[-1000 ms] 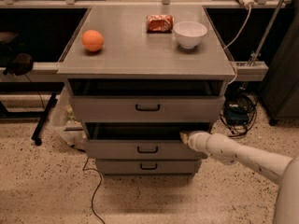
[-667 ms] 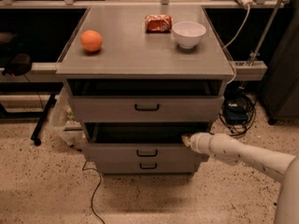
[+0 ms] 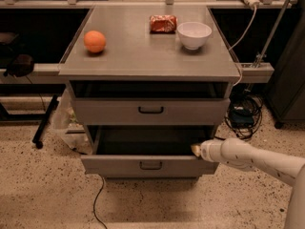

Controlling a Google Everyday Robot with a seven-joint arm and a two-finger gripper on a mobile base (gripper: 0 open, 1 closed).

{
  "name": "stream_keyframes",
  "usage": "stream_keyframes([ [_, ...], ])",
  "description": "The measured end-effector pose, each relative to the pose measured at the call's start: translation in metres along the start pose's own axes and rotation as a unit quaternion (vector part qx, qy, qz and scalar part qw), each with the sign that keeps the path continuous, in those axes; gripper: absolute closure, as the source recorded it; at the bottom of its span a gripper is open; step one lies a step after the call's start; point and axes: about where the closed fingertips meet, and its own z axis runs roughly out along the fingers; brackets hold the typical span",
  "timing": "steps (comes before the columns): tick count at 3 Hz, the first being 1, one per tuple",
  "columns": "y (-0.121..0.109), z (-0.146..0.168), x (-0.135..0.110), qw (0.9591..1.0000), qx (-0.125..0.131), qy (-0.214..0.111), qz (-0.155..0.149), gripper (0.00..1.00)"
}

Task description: Open middle drawer

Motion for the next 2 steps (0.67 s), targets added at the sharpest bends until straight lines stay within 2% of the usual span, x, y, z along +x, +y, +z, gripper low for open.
stream_keyframes([
  [1,0.0146,-0.0001,0.0113,0.9995,-0.03,0.004,-0.011,1.0],
  [2,0.0181,-0.0014,0.0114,0.9992,-0.036,0.005,-0.016,1.0],
])
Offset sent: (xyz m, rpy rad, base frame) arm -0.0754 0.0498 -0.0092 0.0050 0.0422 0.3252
